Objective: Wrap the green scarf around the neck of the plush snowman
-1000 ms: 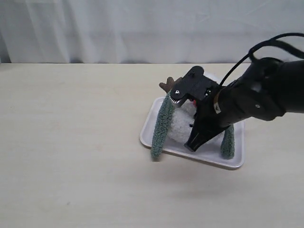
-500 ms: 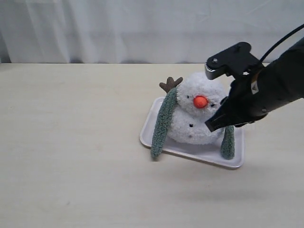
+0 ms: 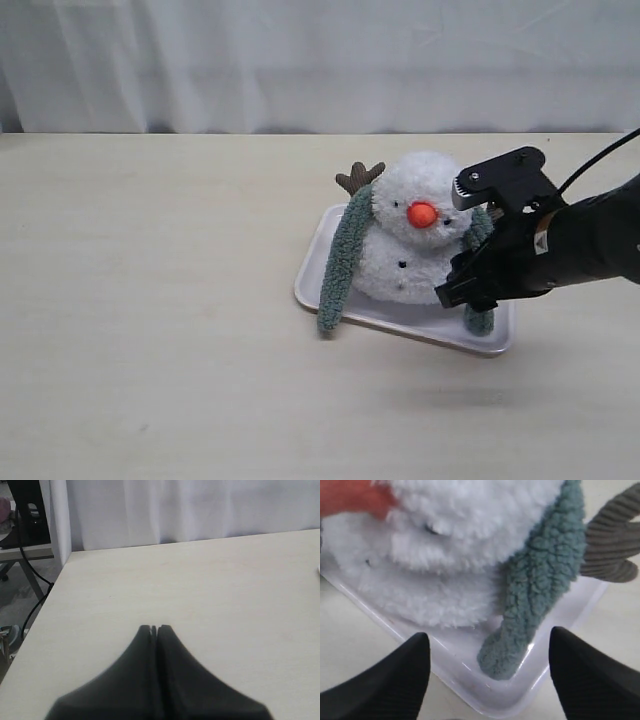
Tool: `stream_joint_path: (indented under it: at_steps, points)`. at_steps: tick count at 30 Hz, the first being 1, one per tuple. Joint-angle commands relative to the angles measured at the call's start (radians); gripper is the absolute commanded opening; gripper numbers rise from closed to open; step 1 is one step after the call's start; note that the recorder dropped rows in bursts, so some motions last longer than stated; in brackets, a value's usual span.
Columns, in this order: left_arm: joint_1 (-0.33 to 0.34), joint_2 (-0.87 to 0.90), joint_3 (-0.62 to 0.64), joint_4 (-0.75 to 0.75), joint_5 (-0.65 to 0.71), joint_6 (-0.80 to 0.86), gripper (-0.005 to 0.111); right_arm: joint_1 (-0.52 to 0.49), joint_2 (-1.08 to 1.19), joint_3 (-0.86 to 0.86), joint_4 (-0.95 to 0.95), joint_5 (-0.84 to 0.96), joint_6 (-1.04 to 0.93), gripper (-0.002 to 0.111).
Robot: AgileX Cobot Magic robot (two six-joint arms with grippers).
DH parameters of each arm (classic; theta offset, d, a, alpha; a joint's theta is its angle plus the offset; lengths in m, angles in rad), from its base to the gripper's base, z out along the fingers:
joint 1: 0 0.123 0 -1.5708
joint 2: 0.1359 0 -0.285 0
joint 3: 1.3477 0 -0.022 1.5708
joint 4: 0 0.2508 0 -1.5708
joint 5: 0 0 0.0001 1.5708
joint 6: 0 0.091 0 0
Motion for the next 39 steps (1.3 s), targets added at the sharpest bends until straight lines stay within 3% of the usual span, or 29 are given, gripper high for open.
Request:
stream_joint_path:
  at_steps: [1,8,20,32,39]
  points:
    - [0.003,-0.004,0.003,-0.001,-0.013,-0.005,0.0,-0.009,0.049,0.005,-0.026,-0.072,0.003,0.062]
    - [0.003,-0.004,0.003,-0.001,-0.013,-0.005,0.0,-0.061,0.062,0.005,-0.014,-0.122,0.005,0.061]
    - [0.003,-0.004,0.003,-0.001,-0.013,-0.005,0.0,-0.062,0.162,0.005,0.05,-0.11,0.005,0.004]
    - [0.003,-0.004,0.003,-0.001,-0.013,-0.005,0.0,-0.062,0.009,0.005,0.197,-0.026,0.001,0.004]
    - [0.003,-0.004,0.003,-0.001,-0.013,-0.005,0.0,-0.008,-0.01,0.005,0.419,0.064,-0.22,0.004]
